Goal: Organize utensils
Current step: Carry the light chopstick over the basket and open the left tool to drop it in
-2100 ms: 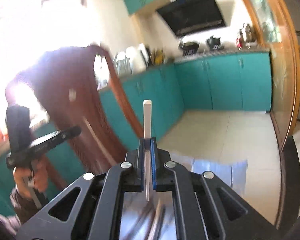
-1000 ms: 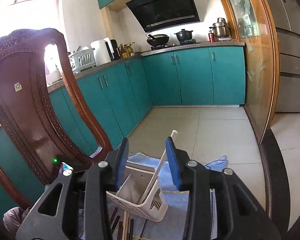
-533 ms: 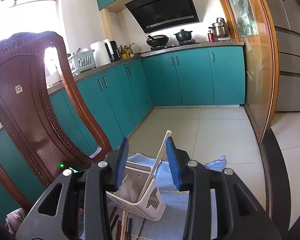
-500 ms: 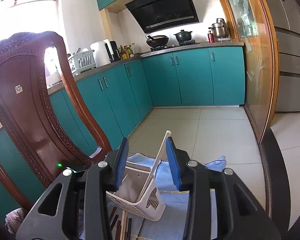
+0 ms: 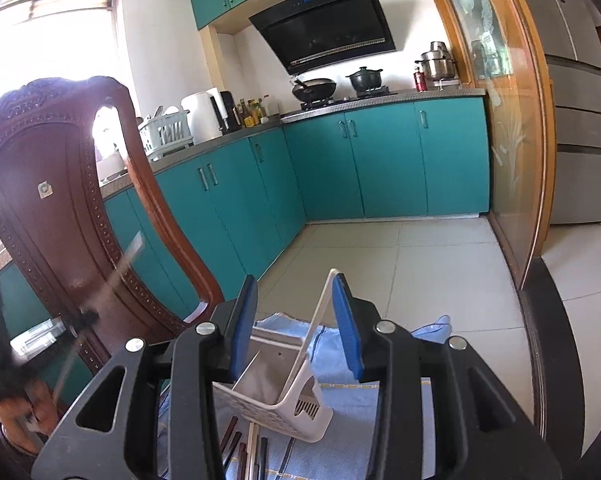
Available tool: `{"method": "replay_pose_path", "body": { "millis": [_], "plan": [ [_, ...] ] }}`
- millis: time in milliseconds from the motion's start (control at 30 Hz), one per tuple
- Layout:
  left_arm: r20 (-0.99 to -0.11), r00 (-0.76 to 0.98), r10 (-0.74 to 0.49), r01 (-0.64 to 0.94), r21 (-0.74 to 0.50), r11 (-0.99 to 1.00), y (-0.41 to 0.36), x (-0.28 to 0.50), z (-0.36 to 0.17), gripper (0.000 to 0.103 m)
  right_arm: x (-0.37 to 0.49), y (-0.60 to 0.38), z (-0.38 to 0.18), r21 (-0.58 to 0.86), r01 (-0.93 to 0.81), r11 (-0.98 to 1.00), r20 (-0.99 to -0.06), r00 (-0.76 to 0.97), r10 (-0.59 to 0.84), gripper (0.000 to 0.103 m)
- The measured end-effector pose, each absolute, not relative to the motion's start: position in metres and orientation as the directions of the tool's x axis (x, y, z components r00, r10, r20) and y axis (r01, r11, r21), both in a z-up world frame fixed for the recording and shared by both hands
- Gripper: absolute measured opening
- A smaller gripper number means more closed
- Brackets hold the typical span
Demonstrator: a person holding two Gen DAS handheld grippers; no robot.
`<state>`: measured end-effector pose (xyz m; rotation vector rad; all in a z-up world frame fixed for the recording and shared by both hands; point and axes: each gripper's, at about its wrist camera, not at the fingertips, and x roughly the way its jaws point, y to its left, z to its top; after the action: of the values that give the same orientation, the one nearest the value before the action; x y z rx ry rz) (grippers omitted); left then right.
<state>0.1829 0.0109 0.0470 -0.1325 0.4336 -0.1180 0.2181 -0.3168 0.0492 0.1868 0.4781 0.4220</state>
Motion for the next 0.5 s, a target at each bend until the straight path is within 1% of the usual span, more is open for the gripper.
{"method": "replay_pose_path", "body": {
  "millis": [100, 167, 233, 267, 300, 333, 400, 500],
  "plan": [
    [-0.391, 0.898, -0.205, 0.139, -0.191, 0.972, -0.005, 0.192, 0.053, 0.006, 0.219, -0.315, 0.047, 0.284, -0.354, 0.891, -0.409, 0.796, 0.446, 0.039],
    [-0.345, 0.904, -0.253, 0.185, -0.218, 0.958, -0.017, 0.194, 0.051, 0.006, 0.223, -0.317, 0.045, 0.364, -0.405, 0.839, -0.393, 0.750, 0.532, 0.039],
    [-0.342, 0.894, -0.289, 0.231, -0.201, 0.952, -0.032, 0.187, 0.052, 0.006, 0.231, -0.321, 0.039, 0.512, -0.470, 0.719, -0.349, 0.650, 0.675, 0.049],
    [-0.349, 0.889, -0.296, 0.245, -0.183, 0.952, -0.041, 0.186, 0.050, 0.006, 0.233, -0.324, 0.036, 0.570, -0.487, 0.662, -0.313, 0.616, 0.723, 0.057],
    [-0.356, 0.884, -0.302, 0.257, -0.170, 0.951, -0.048, 0.186, 0.048, 0.006, 0.235, -0.326, 0.035, 0.608, -0.498, 0.618, -0.280, 0.594, 0.754, 0.060],
    [-0.369, 0.873, -0.319, 0.276, -0.164, 0.947, -0.056, 0.186, 0.045, 0.006, 0.237, -0.329, 0.034, 0.637, -0.507, 0.580, -0.250, 0.576, 0.778, 0.061],
    [-0.391, 0.850, -0.352, 0.316, -0.155, 0.936, -0.069, 0.186, 0.034, 0.006, 0.240, -0.328, 0.031, 0.668, -0.514, 0.539, -0.231, 0.544, 0.806, 0.062],
    [-0.410, 0.830, -0.379, 0.354, -0.137, 0.925, -0.085, 0.169, 0.032, 0.006, 0.246, -0.323, 0.023, 0.682, -0.496, 0.538, -0.260, 0.523, 0.812, 0.067]
  ]
}}
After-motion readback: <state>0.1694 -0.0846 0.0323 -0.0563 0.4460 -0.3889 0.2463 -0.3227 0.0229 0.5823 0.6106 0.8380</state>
